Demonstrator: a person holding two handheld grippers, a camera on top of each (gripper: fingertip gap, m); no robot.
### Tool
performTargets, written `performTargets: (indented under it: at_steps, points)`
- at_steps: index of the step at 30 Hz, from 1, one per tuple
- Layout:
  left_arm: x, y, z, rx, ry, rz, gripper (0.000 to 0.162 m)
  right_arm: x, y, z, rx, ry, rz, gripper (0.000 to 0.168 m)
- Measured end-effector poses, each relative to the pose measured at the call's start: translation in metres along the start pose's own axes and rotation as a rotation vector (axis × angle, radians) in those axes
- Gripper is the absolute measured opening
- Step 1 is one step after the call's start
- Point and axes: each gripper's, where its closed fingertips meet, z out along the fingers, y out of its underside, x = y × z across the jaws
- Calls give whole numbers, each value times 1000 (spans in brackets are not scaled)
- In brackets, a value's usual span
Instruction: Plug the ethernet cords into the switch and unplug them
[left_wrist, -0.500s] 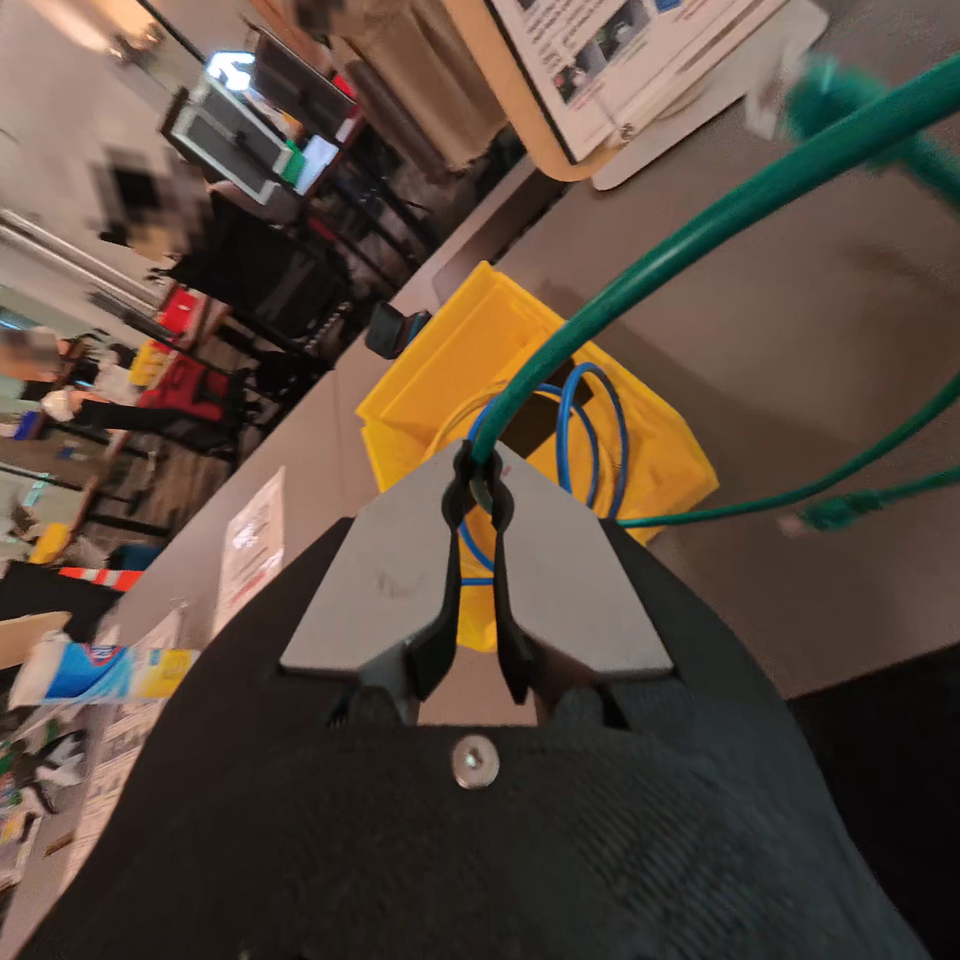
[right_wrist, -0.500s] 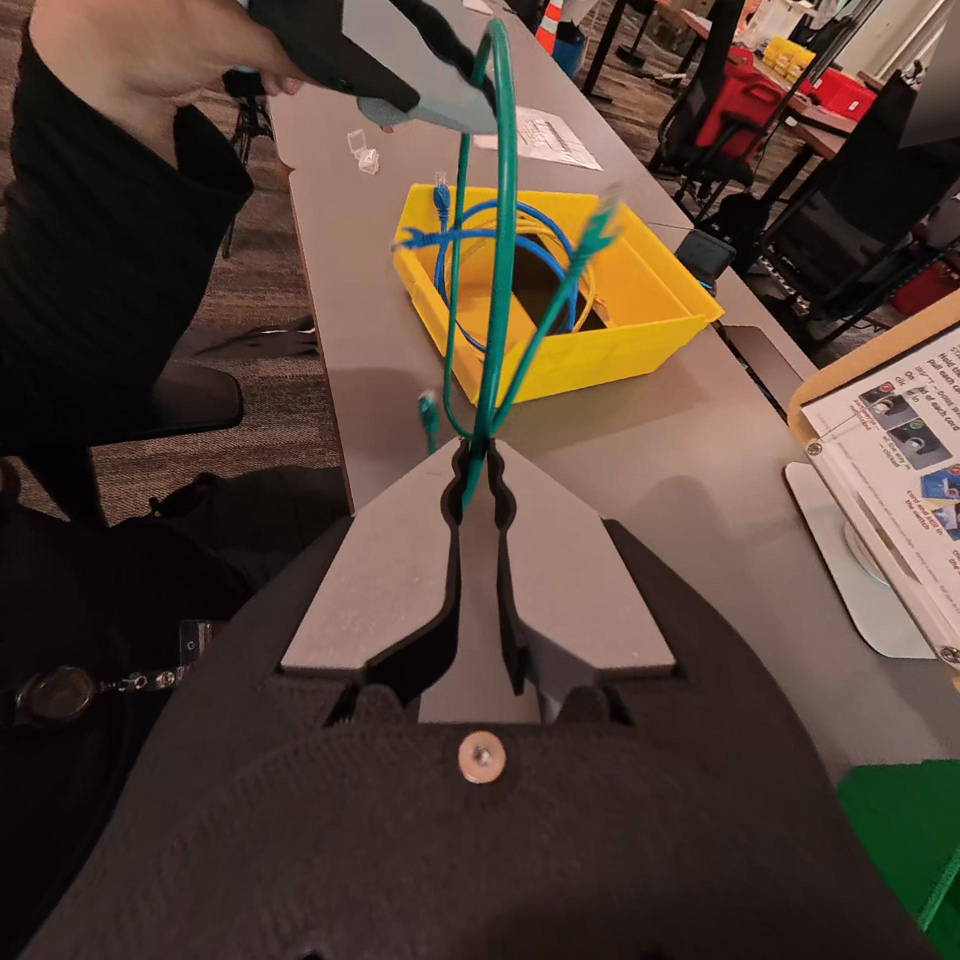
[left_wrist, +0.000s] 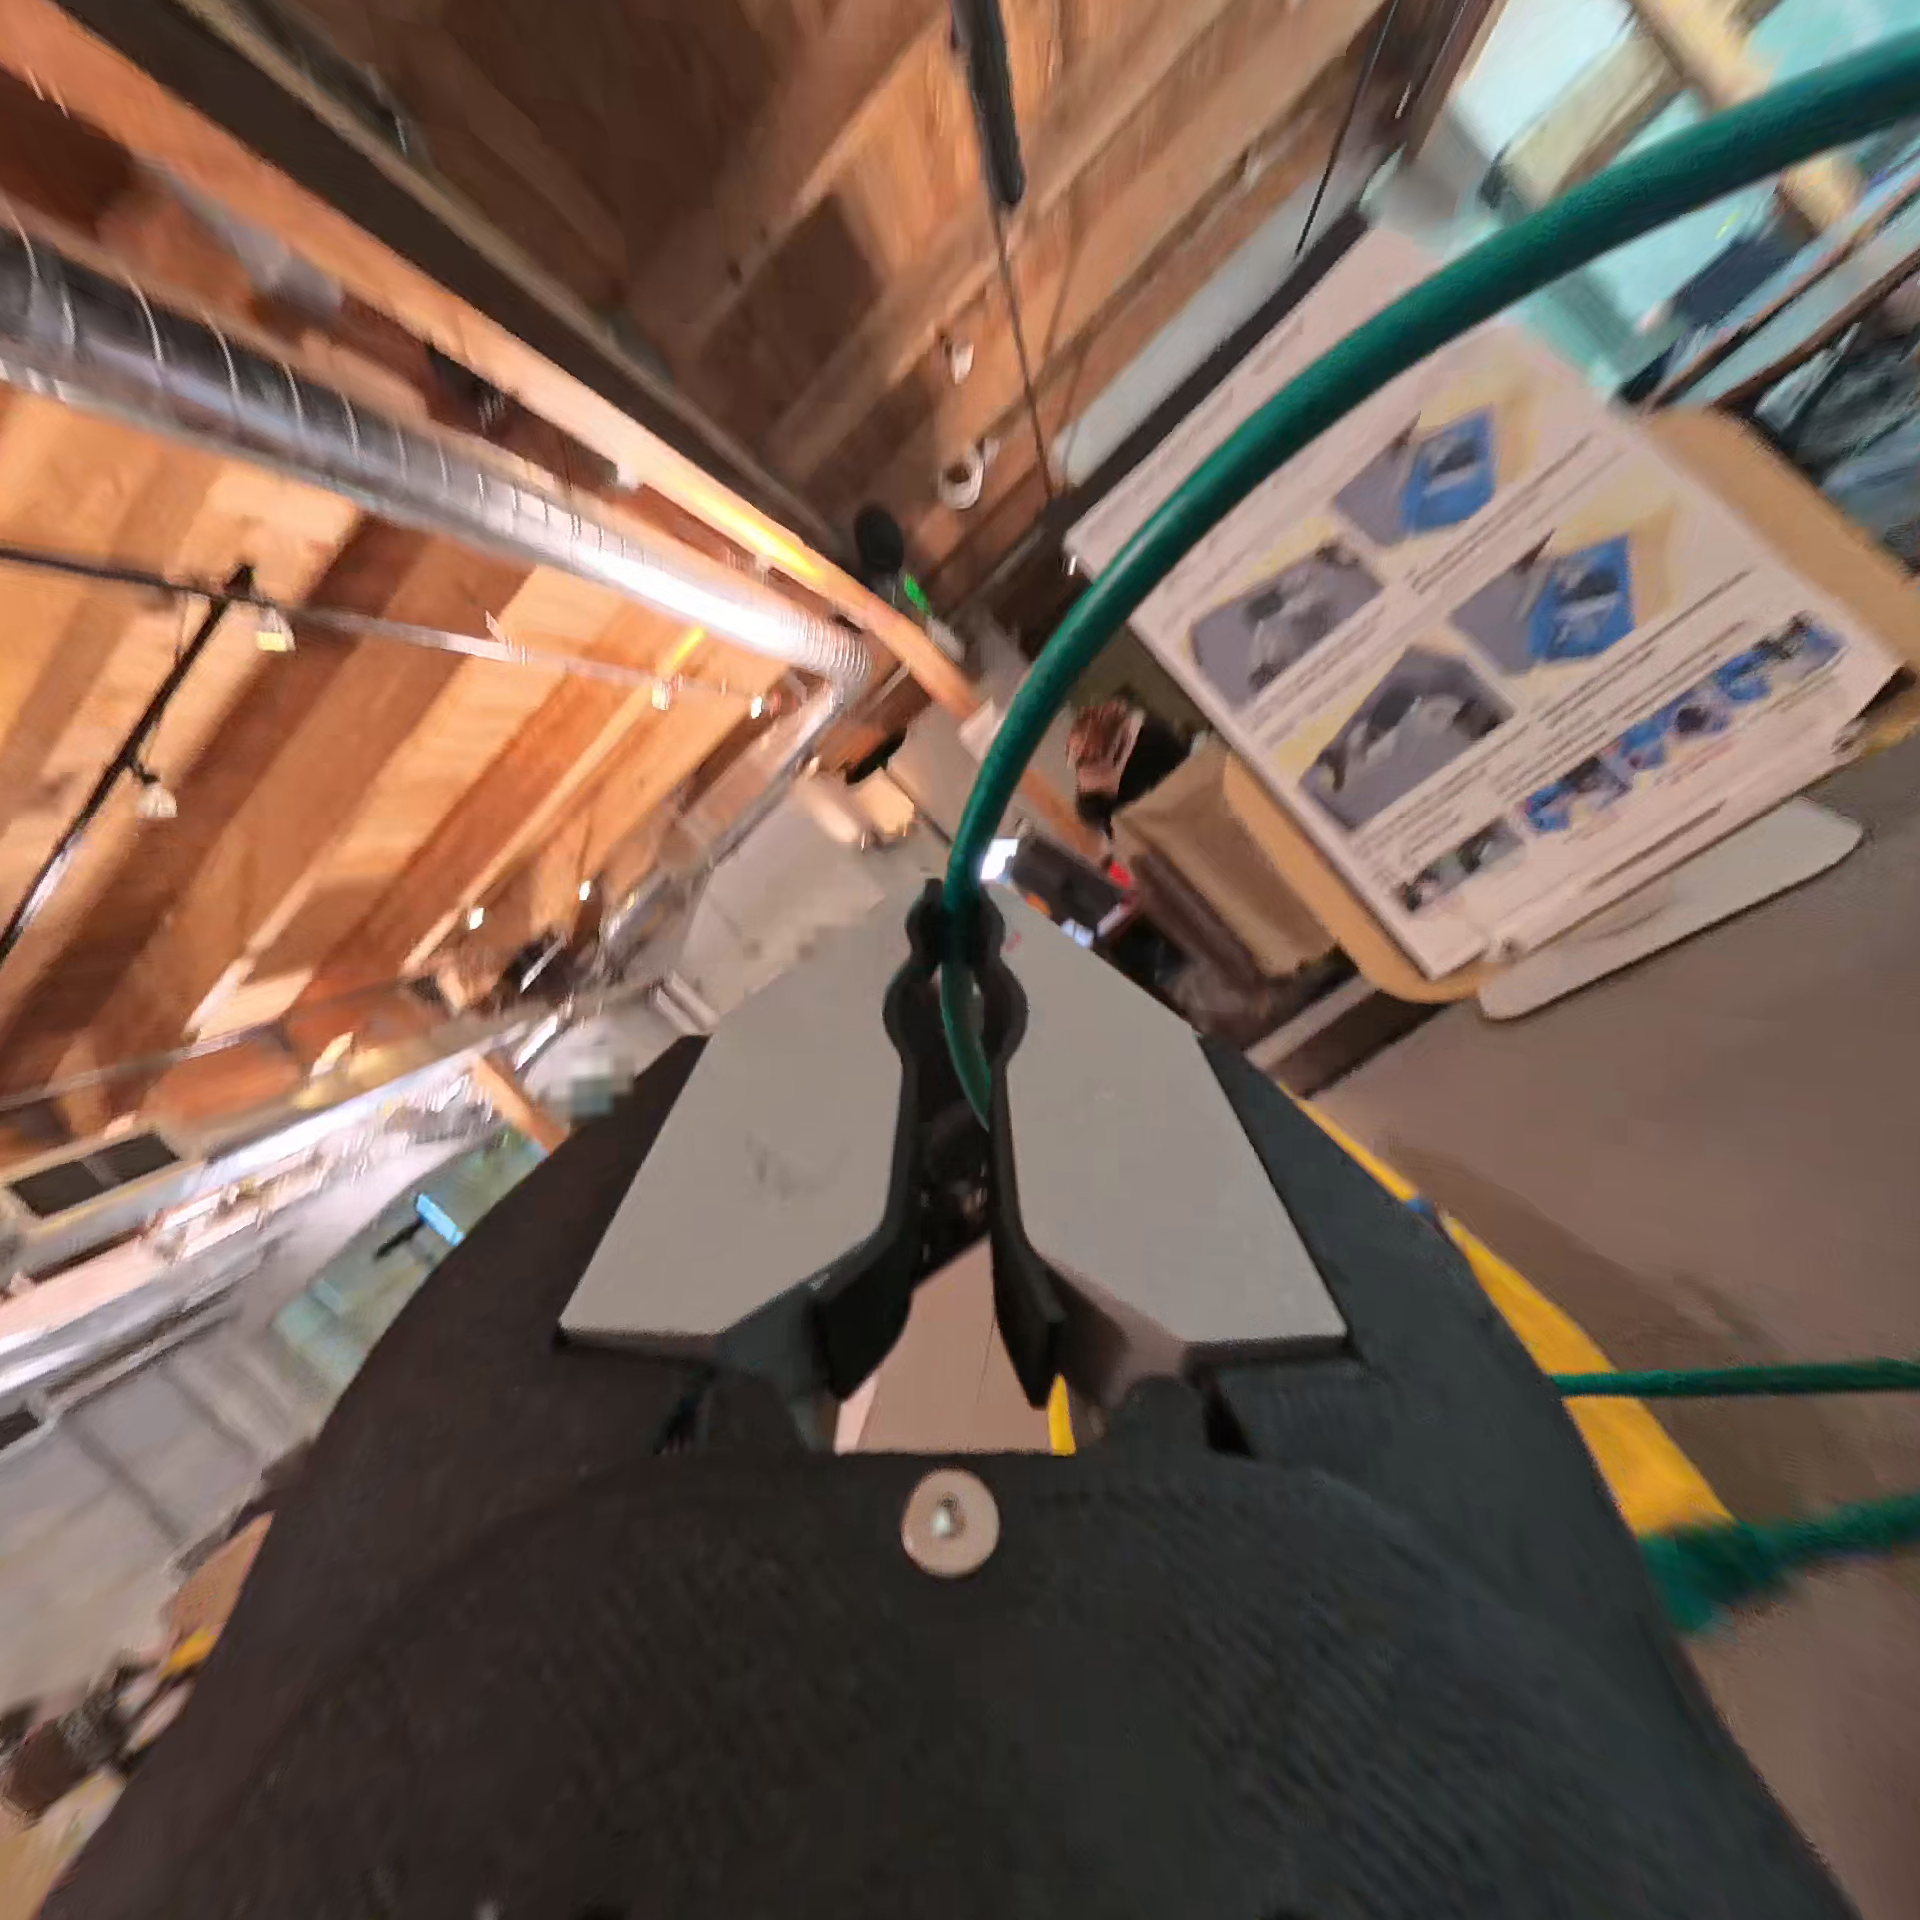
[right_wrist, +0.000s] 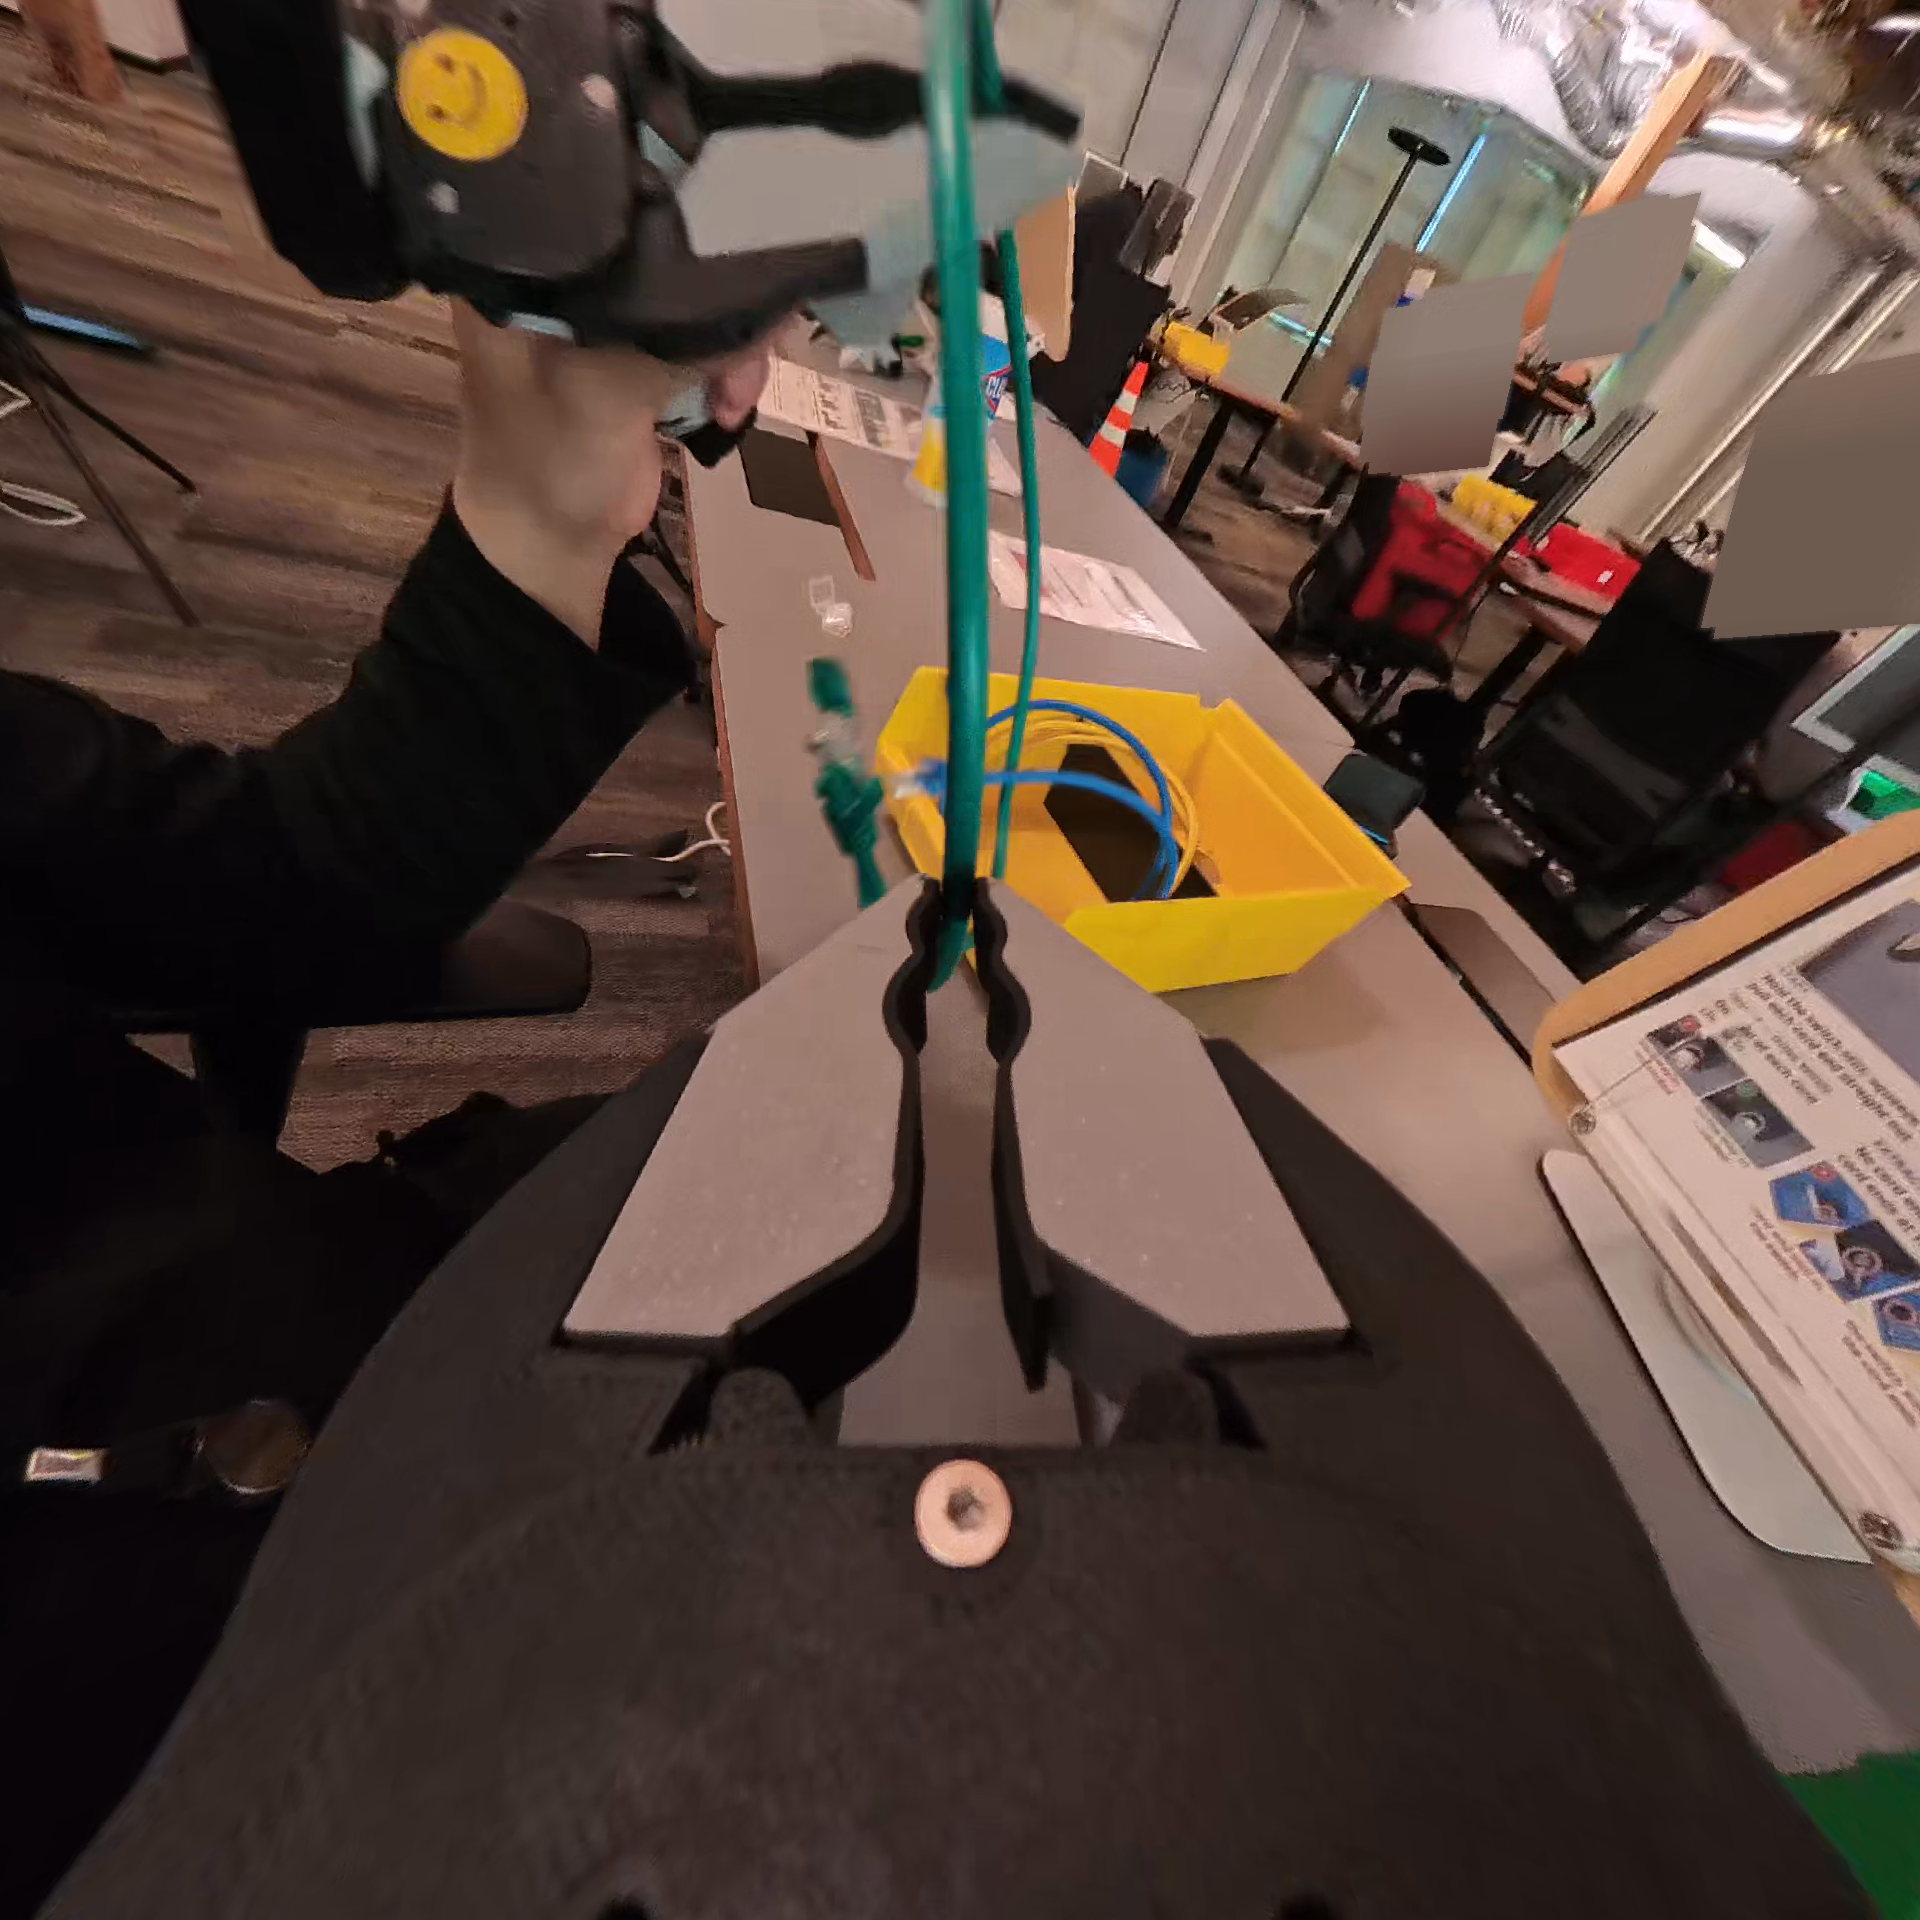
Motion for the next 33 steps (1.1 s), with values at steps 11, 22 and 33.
performTargets:
  at_steps: [11,22,33]
  points:
    - [50,33,23,-154,213,-1,2,26,21,7,-120,166,-30,3]
    - [1,-25,-9,109,-66,-3,3,18,-17,-11,68,164,-40,3]
    - [69,61,4,-365,398,-83,3,-24,12,34,-87,-33,-53,3]
